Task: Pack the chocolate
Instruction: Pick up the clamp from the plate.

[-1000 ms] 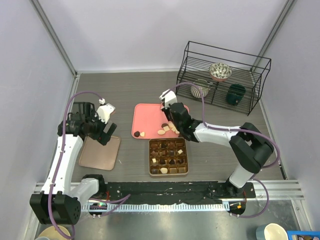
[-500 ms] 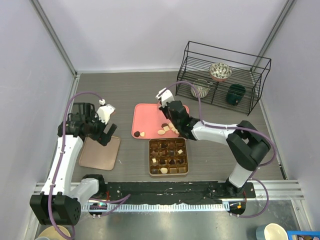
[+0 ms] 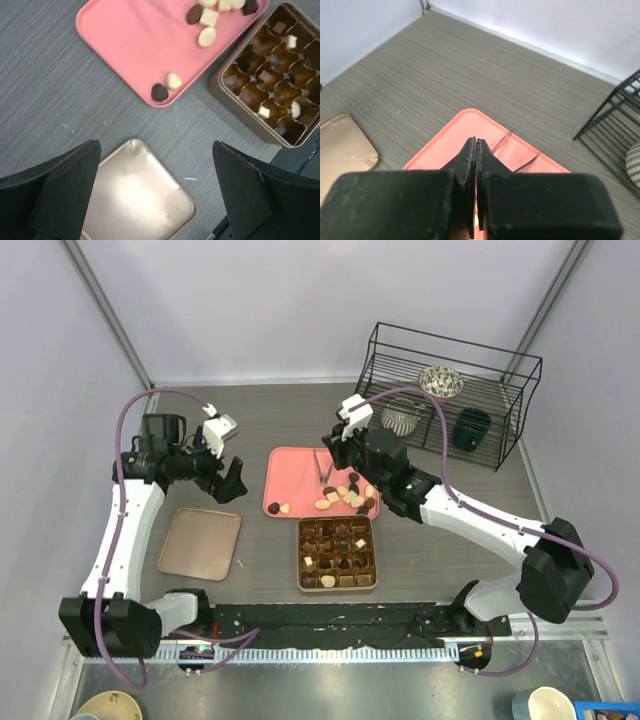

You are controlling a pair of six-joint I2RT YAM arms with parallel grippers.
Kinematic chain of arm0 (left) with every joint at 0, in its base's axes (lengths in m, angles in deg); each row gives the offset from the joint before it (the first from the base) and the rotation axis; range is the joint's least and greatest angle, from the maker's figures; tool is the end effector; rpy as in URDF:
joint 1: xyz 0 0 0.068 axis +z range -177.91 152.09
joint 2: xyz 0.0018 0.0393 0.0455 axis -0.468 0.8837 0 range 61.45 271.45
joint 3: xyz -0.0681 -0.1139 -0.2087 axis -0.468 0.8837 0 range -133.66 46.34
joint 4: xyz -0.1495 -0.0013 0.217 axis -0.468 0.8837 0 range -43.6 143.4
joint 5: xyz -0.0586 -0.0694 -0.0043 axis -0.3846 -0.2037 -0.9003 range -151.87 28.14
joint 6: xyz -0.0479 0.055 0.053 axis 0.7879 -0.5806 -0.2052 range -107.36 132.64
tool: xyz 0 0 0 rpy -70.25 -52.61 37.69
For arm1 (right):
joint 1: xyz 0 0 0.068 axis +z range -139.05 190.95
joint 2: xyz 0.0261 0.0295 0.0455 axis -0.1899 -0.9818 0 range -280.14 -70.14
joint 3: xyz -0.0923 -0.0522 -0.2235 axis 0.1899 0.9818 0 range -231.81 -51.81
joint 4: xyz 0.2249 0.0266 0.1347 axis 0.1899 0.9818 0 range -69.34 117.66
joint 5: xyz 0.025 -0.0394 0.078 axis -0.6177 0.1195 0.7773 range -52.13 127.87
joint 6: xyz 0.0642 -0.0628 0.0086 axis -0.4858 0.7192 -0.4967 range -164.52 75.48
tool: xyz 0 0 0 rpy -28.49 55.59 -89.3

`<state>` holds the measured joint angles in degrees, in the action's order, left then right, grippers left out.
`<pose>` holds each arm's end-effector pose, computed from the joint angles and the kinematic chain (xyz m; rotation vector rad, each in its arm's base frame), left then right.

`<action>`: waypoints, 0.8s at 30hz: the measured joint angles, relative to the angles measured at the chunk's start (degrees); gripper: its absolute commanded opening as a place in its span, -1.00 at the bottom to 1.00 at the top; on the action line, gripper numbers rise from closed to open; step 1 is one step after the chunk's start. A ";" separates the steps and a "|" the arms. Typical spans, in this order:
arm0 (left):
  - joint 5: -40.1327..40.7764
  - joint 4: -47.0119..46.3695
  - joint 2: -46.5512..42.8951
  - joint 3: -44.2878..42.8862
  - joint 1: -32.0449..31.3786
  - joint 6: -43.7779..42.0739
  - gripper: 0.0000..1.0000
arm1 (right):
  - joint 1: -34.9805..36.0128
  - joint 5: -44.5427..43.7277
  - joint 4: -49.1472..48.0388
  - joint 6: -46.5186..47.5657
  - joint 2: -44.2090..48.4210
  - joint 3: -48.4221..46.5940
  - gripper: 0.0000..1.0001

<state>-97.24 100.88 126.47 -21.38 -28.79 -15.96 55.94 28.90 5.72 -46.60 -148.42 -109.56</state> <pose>0.2494 -0.0505 0.2908 0.8339 2.1669 -0.5229 0.2755 0.2578 0.3007 -0.5052 1.6134 0.4895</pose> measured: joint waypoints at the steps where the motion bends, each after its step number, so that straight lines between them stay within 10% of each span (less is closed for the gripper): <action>1: -1.70 -0.39 1.42 -0.59 -0.13 -0.33 0.99 | 0.00 -0.26 0.52 -0.09 -0.39 0.00 -0.90; 6: -7.23 -1.66 8.37 -0.90 -0.26 -0.39 0.99 | -0.04 -1.86 4.33 -0.26 -5.16 0.00 -0.65; 11: -7.91 -4.09 11.19 -0.15 -2.34 -1.09 0.99 | -0.15 -4.00 10.38 -1.88 -6.38 -0.90 -0.81; 24: 7.96 -18.93 36.50 -13.25 -17.20 -1.84 0.99 | -0.59 -9.79 23.67 -13.99 -0.68 0.28 -0.85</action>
<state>-89.28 81.95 162.97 -34.63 -45.99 -17.79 55.35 19.11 29.39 -60.59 -149.09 -109.28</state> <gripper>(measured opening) 0.996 0.076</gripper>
